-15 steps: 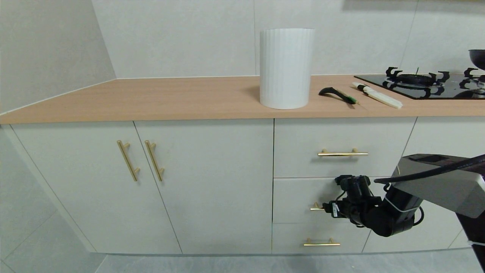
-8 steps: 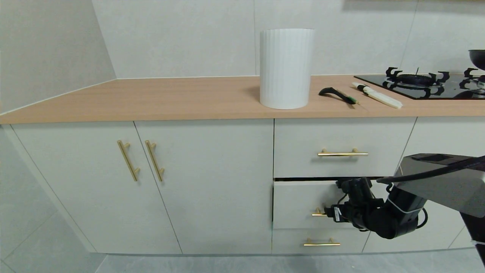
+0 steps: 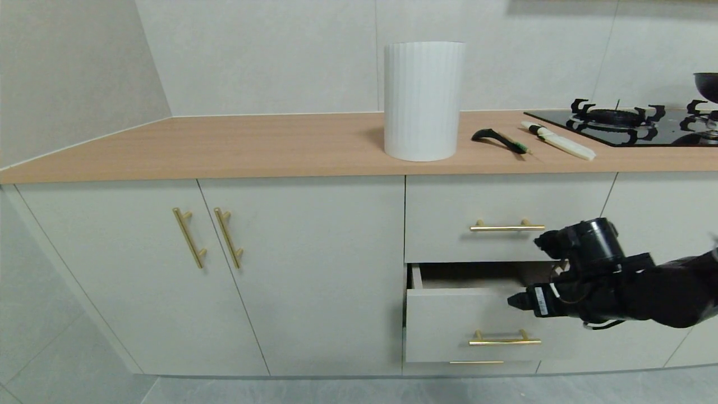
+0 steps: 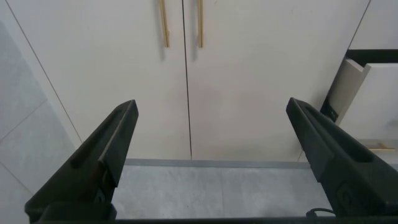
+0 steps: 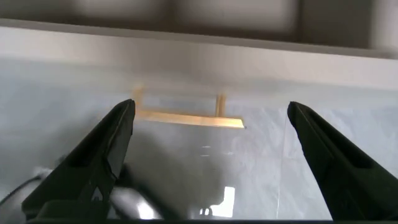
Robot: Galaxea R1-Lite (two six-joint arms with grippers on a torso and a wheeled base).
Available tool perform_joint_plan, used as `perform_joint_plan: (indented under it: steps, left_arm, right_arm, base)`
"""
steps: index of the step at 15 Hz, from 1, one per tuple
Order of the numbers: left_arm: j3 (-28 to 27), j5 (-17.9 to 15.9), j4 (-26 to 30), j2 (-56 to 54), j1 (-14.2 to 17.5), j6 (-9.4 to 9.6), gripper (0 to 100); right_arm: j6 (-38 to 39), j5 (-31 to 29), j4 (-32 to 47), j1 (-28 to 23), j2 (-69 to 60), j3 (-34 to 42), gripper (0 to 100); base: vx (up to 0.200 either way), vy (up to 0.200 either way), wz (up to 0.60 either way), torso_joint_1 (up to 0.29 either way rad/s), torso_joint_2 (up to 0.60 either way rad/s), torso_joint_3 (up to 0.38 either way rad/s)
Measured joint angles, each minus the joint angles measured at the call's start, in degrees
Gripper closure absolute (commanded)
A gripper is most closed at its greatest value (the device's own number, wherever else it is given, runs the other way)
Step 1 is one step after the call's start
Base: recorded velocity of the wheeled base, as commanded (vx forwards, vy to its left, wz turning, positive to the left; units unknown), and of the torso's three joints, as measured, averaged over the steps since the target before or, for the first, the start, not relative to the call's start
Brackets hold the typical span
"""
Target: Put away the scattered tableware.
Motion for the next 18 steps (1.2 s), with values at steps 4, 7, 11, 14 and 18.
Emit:
perform_joint_plan:
  steps: [4,7,11,14,18]
  left_arm:
    - [0.0,0.0,0.0,0.0,0.0,0.01,0]
    - [0.0,0.0,0.0,0.0,0.0,0.01,0]
    - [0.0,0.0,0.0,0.0,0.0,0.01,0]
    - [0.0,0.0,0.0,0.0,0.0,0.01,0]
    - [0.0,0.0,0.0,0.0,0.0,0.0,0]
  right_arm:
    - [0.2,1.5,7.8,3.1,-14.0,-1.1,0]
    - [0.5,1.4,6.8,4.1,-13.0,-1.2,0]
    - [2.3,0.3,-6.5,4.4,-5.1,0.5,0]
    - [2.7,-1.9,-14.8,4.4,0.8,2.2,0]
    - [2.9,-4.9,-22.0,4.4,7.9,2.7,0]
  base:
    - [0.0,0.0,0.0,0.0,0.0,0.0]
    - [0.0,0.0,0.0,0.0,0.0,0.0]
    - [0.0,0.0,0.0,0.0,0.0,0.0]
    - [0.0,0.0,0.0,0.0,0.0,0.0]
    - [0.0,0.0,0.0,0.0,0.0,0.0]
